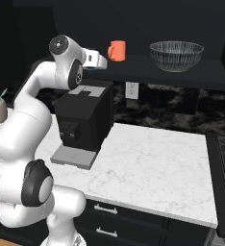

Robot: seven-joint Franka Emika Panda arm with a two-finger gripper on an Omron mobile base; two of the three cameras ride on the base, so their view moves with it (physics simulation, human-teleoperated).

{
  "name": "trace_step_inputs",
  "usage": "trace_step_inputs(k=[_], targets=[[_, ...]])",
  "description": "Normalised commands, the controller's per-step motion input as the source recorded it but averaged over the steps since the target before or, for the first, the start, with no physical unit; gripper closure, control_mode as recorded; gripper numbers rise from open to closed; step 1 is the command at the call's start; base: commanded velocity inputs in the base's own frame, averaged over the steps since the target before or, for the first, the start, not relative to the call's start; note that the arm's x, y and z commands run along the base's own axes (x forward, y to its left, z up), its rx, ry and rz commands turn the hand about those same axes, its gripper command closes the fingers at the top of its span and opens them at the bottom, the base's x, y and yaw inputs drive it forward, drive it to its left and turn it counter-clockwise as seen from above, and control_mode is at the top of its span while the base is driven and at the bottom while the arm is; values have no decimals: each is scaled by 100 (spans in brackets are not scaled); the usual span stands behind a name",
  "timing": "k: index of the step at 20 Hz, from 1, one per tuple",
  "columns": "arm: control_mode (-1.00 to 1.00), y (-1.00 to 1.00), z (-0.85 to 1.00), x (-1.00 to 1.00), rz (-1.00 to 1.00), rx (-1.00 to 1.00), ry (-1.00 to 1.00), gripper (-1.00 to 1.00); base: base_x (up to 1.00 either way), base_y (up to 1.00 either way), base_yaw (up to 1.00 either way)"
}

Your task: Gather all objects into one cabinet and sort the glasses and bowls to opposite sides.

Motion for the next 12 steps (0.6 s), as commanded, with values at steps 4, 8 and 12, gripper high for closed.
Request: trace_step_inputs(k=[4,8,12], targets=[[-100,0,-9,33,1,0,0,100,0,0,0],[-100,0,-8,36,1,0,0,100,0,0,0],[-100,0,-9,31,0,0,0,100,0,0,0]])
